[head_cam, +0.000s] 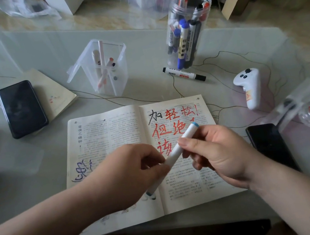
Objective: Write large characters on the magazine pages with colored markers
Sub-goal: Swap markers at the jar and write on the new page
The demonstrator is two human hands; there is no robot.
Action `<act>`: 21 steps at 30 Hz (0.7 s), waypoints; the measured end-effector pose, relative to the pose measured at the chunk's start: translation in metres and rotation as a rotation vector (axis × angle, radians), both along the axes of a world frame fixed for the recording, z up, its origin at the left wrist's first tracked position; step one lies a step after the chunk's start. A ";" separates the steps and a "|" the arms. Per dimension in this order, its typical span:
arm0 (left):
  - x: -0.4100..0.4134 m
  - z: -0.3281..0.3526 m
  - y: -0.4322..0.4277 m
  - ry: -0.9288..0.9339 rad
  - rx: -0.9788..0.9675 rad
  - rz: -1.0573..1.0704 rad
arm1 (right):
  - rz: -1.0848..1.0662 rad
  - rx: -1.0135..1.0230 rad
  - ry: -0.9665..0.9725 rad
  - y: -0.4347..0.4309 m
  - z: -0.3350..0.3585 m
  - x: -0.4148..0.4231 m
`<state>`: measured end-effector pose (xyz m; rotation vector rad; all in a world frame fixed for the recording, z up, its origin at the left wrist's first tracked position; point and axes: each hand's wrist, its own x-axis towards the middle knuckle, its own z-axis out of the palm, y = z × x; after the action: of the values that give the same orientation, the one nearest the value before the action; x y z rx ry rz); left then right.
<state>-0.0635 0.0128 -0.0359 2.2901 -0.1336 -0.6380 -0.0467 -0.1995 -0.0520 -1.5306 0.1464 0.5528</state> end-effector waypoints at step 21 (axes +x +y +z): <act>0.014 0.038 -0.028 -0.316 -0.016 0.037 | -0.054 -0.458 -0.580 -0.010 0.044 -0.009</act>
<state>-0.0500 -0.0155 0.0019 2.3574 -0.2453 -0.2513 -0.0553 -0.2092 -0.0080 -2.0653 -0.1438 0.0090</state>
